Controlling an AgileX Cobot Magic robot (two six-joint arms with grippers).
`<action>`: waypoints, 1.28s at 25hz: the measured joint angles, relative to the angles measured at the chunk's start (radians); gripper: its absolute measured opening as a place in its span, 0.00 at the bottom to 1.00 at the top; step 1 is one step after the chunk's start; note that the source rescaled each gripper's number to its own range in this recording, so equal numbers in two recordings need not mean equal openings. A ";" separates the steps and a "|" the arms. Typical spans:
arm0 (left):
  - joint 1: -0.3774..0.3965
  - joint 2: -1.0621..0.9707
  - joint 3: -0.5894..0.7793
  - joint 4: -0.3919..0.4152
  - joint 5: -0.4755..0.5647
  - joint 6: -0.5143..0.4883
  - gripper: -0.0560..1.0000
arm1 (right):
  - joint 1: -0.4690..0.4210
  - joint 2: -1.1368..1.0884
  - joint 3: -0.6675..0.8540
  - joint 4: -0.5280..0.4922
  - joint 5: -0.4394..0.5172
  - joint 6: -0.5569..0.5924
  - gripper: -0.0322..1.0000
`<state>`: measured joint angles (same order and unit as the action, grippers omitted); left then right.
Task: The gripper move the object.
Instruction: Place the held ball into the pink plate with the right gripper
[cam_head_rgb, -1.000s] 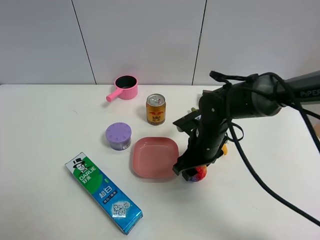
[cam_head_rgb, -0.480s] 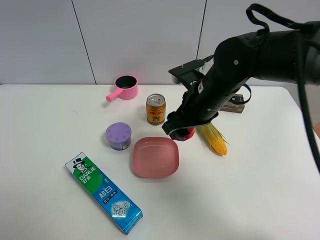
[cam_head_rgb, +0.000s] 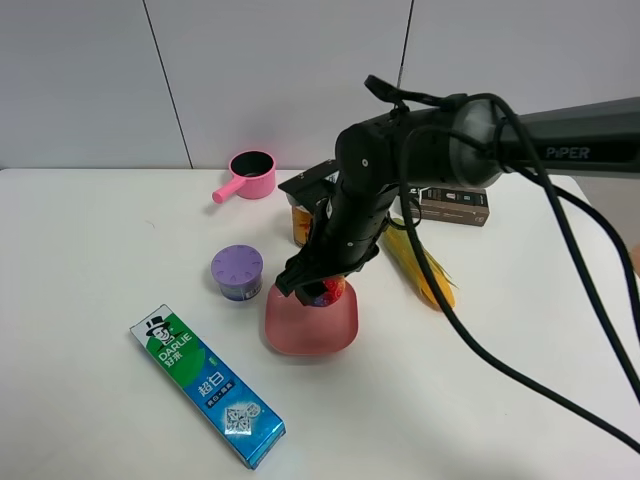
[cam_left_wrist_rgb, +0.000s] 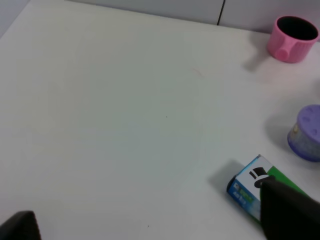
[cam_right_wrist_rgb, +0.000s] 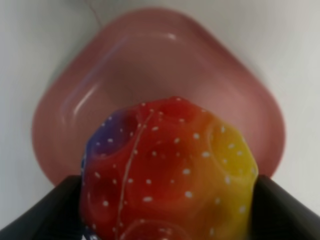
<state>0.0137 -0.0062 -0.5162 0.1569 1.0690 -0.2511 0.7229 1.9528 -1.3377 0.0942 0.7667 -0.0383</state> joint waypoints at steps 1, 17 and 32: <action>0.000 0.000 0.000 0.000 0.000 0.000 1.00 | 0.000 0.011 0.000 0.000 0.001 -0.002 0.04; 0.000 0.000 0.000 0.000 0.000 0.000 1.00 | 0.000 0.126 -0.006 0.012 -0.072 -0.012 0.04; 0.000 0.000 0.000 0.000 0.000 0.000 1.00 | 0.000 0.132 -0.006 0.053 -0.096 -0.021 0.42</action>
<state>0.0137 -0.0062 -0.5162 0.1569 1.0690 -0.2511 0.7229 2.0845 -1.3433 0.1469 0.6709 -0.0588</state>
